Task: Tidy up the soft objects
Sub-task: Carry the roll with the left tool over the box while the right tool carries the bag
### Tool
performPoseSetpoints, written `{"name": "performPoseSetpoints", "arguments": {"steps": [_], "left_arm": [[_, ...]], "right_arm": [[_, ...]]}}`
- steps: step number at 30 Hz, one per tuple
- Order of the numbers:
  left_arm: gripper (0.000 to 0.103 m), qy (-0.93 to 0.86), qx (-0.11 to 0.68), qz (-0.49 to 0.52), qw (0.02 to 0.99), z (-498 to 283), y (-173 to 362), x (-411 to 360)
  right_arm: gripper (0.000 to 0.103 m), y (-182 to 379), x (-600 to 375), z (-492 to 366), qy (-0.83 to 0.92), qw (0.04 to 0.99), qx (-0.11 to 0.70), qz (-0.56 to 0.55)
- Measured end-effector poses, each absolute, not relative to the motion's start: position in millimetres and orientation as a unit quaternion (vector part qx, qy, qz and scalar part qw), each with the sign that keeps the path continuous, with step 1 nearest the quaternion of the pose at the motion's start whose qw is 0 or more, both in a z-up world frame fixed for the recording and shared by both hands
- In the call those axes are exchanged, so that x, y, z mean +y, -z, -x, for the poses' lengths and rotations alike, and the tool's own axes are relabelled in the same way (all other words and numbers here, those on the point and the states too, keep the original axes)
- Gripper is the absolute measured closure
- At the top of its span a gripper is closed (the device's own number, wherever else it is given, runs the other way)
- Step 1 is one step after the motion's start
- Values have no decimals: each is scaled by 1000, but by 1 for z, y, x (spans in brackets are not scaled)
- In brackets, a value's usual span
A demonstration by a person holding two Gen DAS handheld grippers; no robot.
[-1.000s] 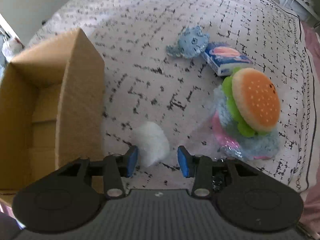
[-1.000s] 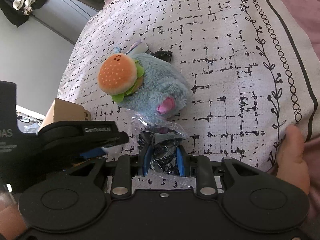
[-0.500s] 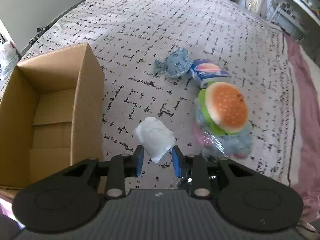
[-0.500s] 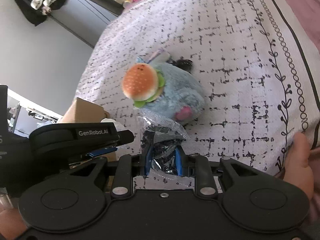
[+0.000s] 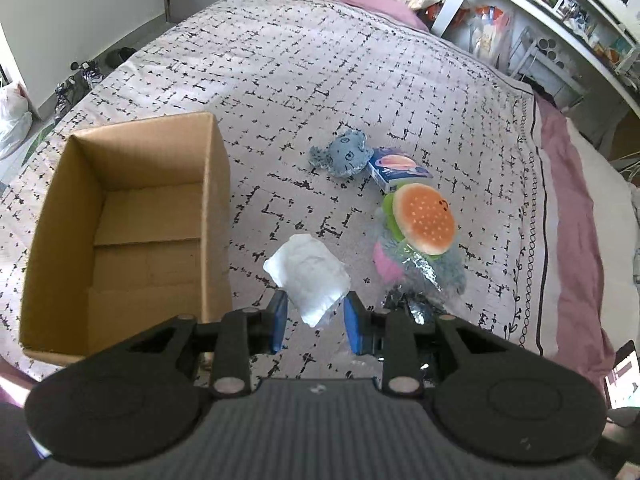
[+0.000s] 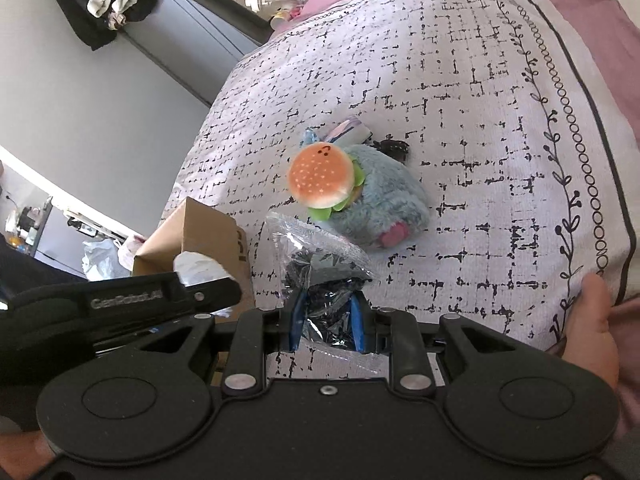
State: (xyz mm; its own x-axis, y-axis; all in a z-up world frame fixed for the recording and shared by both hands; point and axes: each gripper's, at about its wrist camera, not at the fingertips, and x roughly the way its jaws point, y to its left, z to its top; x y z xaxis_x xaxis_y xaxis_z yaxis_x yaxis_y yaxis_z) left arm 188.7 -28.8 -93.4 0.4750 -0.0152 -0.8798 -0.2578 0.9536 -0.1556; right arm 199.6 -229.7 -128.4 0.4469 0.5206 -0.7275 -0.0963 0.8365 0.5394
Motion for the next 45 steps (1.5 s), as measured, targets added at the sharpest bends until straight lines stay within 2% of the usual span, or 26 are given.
{"name": "performPoseSetpoints", "arguments": {"steps": [19,45], "left_arm": [[74,-55,477,169,861,-159,67,9],[74,-93,460,225,854,-163,59,109]], "right_arm": [[79,83,-209,-184,-161,858,453,-180],[79,48,-113,-205,-191,863,450,-124]]}}
